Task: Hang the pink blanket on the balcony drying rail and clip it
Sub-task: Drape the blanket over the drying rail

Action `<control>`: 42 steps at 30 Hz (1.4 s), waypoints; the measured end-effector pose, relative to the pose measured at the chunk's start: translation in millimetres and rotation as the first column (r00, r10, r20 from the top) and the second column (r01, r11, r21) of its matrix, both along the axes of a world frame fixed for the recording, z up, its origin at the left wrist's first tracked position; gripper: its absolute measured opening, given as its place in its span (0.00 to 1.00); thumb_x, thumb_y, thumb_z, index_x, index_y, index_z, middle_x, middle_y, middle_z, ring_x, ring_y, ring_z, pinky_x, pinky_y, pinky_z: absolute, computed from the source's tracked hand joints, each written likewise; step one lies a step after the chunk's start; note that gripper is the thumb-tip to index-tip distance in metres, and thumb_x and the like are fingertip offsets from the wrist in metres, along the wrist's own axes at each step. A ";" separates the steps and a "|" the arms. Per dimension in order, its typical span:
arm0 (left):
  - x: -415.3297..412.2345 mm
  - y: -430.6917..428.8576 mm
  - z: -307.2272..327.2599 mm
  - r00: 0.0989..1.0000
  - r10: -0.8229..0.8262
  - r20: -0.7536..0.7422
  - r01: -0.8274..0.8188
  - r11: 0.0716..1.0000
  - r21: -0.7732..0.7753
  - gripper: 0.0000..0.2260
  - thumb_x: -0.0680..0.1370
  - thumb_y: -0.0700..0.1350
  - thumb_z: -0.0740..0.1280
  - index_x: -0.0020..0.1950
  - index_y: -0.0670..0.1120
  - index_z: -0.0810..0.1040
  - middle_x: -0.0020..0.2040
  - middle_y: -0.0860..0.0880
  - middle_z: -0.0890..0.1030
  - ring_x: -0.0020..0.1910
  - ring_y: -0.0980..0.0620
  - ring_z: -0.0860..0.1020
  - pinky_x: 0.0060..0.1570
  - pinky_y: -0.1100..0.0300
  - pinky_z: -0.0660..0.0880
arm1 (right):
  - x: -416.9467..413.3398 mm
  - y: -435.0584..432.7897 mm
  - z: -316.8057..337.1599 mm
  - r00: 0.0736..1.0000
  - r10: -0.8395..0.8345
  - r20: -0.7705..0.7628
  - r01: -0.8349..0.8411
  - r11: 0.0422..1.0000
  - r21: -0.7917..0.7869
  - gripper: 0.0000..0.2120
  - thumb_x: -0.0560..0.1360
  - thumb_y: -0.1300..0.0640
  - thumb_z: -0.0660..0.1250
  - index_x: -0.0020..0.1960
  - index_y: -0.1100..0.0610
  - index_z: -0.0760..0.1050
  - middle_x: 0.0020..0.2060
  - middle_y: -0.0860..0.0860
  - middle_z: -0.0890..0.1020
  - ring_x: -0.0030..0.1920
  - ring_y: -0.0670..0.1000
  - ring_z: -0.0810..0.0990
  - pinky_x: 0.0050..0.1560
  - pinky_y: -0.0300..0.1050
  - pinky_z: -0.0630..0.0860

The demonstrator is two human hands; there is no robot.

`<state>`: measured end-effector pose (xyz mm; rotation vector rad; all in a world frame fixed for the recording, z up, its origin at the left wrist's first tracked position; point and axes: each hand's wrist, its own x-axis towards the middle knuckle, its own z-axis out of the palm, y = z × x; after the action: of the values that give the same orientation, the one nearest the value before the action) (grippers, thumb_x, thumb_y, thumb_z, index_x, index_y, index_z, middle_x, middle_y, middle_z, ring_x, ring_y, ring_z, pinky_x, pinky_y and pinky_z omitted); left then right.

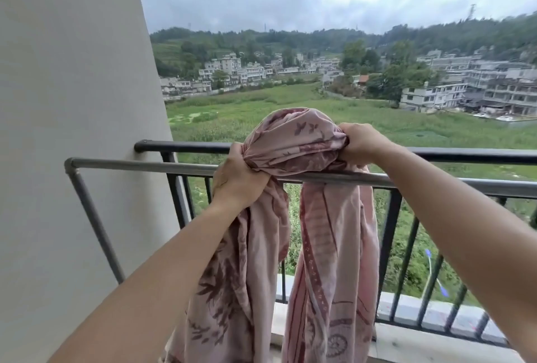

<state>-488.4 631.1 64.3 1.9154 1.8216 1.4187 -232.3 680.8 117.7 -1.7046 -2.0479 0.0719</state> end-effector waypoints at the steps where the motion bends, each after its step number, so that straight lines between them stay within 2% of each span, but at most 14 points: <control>1: 22.2 -4.0 -3.0 1.000 -0.020 0.014 0.020 1.000 -0.014 0.17 0.67 0.65 0.65 0.48 0.57 0.68 0.37 0.57 0.79 0.37 0.56 0.76 0.32 0.59 0.67 | 21.7 -6.6 -3.1 1.000 -0.015 0.001 0.015 1.000 0.002 0.02 0.70 0.57 0.64 0.39 0.52 0.72 0.38 0.53 0.82 0.33 0.53 0.81 0.31 0.45 0.79; 6: 115.3 -20.4 -22.0 0.986 -0.124 0.113 0.136 0.985 -0.105 0.18 0.66 0.65 0.67 0.49 0.58 0.67 0.41 0.57 0.81 0.42 0.53 0.78 0.35 0.60 0.69 | 112.9 -36.9 -18.8 0.986 -0.127 -0.105 0.133 0.990 0.050 0.10 0.73 0.55 0.66 0.54 0.53 0.74 0.50 0.58 0.81 0.50 0.61 0.79 0.52 0.53 0.78; 9: 157.2 -25.4 -28.9 0.970 -0.190 0.153 0.211 0.967 -0.139 0.24 0.64 0.67 0.68 0.55 0.59 0.68 0.47 0.58 0.79 0.43 0.57 0.78 0.35 0.62 0.70 | 154.5 -55.2 -21.6 0.976 -0.160 -0.148 0.177 0.978 0.112 0.13 0.74 0.58 0.66 0.58 0.55 0.74 0.52 0.60 0.82 0.52 0.62 0.78 0.51 0.50 0.76; 13: 204.3 -29.2 -29.0 0.919 -0.378 0.113 0.392 0.905 -0.163 0.34 0.61 0.74 0.70 0.63 0.63 0.70 0.50 0.66 0.76 0.50 0.59 0.79 0.53 0.53 0.78 | 199.8 -71.8 -19.4 0.951 -0.222 -0.214 0.254 0.958 0.135 0.19 0.75 0.60 0.64 0.65 0.57 0.72 0.58 0.61 0.79 0.58 0.61 0.76 0.55 0.50 0.72; 19: 229.3 -41.0 -45.8 0.797 -0.600 0.076 0.581 0.724 -0.372 0.61 0.52 0.77 0.72 0.76 0.62 0.45 0.69 0.54 0.72 0.67 0.49 0.72 0.68 0.51 0.69 | 214.2 -108.1 -39.3 0.912 -0.349 -0.215 0.359 0.933 0.005 0.22 0.78 0.61 0.61 0.71 0.60 0.68 0.65 0.63 0.77 0.66 0.62 0.73 0.64 0.49 0.69; 21: 225.1 -41.1 -53.1 0.785 -0.616 0.064 0.590 0.712 -0.381 0.57 0.56 0.79 0.68 0.76 0.65 0.41 0.74 0.50 0.67 0.70 0.46 0.69 0.70 0.51 0.64 | 207.3 -117.5 -50.5 0.904 -0.384 -0.187 0.393 0.920 0.009 0.18 0.78 0.63 0.58 0.67 0.60 0.71 0.62 0.63 0.78 0.63 0.63 0.75 0.61 0.50 0.70; 23: 221.4 -38.6 -56.7 0.814 -0.566 0.129 0.573 0.749 -0.333 0.43 0.65 0.79 0.58 0.75 0.67 0.47 0.76 0.46 0.63 0.72 0.42 0.65 0.71 0.45 0.61 | 198.4 -123.3 -60.8 0.866 -0.446 -0.225 0.466 0.883 0.046 0.19 0.78 0.63 0.56 0.68 0.60 0.71 0.64 0.63 0.75 0.64 0.64 0.74 0.63 0.52 0.69; 26: 221.1 -35.5 -57.0 0.818 -0.483 0.312 0.552 0.811 -0.194 0.21 0.77 0.69 0.54 0.67 0.64 0.63 0.63 0.46 0.67 0.64 0.41 0.68 0.65 0.43 0.64 | 177.2 -135.4 -82.5 0.796 -0.509 -0.329 0.577 0.803 0.153 0.21 0.79 0.61 0.57 0.72 0.59 0.66 0.69 0.60 0.68 0.68 0.59 0.69 0.69 0.52 0.66; 28: 225.0 -34.2 -59.1 0.819 -0.425 0.386 0.503 0.855 -0.127 0.17 0.79 0.64 0.57 0.63 0.58 0.63 0.58 0.47 0.68 0.57 0.46 0.71 0.61 0.47 0.68 | 161.7 -143.7 -100.3 0.722 -0.476 -0.502 0.627 0.756 0.186 0.20 0.81 0.56 0.59 0.72 0.57 0.64 0.68 0.57 0.66 0.62 0.51 0.70 0.65 0.45 0.69; 31: 230.8 -31.1 -61.6 0.831 -0.277 0.482 0.357 0.930 -0.082 0.19 0.77 0.62 0.61 0.57 0.55 0.57 0.62 0.47 0.69 0.53 0.46 0.73 0.51 0.52 0.69 | 148.8 -149.9 -120.7 0.422 -0.378 -0.824 0.535 0.838 -0.110 0.19 0.81 0.42 0.58 0.66 0.52 0.67 0.60 0.51 0.77 0.48 0.42 0.75 0.43 0.36 0.71; 33: 233.1 -28.1 -62.0 0.812 -0.217 0.541 0.312 0.946 -0.089 0.24 0.74 0.64 0.65 0.57 0.54 0.56 0.62 0.47 0.66 0.53 0.46 0.71 0.50 0.54 0.66 | 151.3 -152.2 -129.2 0.248 -0.353 -0.902 0.277 0.918 -0.283 0.24 0.79 0.35 0.55 0.68 0.46 0.72 0.61 0.50 0.80 0.51 0.46 0.79 0.45 0.40 0.75; 35: 234.9 -30.5 -61.1 0.821 -0.198 0.536 0.288 0.954 -0.089 0.30 0.72 0.64 0.70 0.61 0.52 0.55 0.61 0.48 0.65 0.52 0.48 0.70 0.51 0.58 0.65 | 161.6 -154.9 -133.6 0.272 -0.347 -0.898 0.108 0.938 -0.330 0.27 0.76 0.30 0.56 0.71 0.39 0.71 0.63 0.49 0.81 0.53 0.51 0.83 0.48 0.46 0.81; 37: 238.4 -36.5 -61.2 0.828 -0.210 0.520 0.292 0.953 -0.080 0.33 0.72 0.61 0.72 0.64 0.49 0.55 0.57 0.49 0.69 0.49 0.50 0.71 0.50 0.59 0.66 | 174.9 -155.7 -132.5 0.300 -0.351 -0.887 0.033 0.933 -0.358 0.30 0.73 0.29 0.61 0.67 0.45 0.77 0.56 0.51 0.85 0.53 0.53 0.86 0.53 0.50 0.82; 42: 246.8 -52.1 -55.3 0.854 -0.205 0.478 0.276 0.958 -0.081 0.19 0.74 0.62 0.68 0.50 0.46 0.75 0.38 0.53 0.80 0.40 0.54 0.80 0.39 0.61 0.73 | 199.0 -157.2 -116.2 0.444 -0.303 -0.843 0.265 0.943 -0.200 0.24 0.72 0.39 0.71 0.48 0.61 0.84 0.42 0.53 0.87 0.45 0.54 0.86 0.52 0.55 0.83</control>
<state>-241.6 579.1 8.9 1.4967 1.3658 1.4510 -33.4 523.6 1.5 -1.5147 -0.9686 0.7237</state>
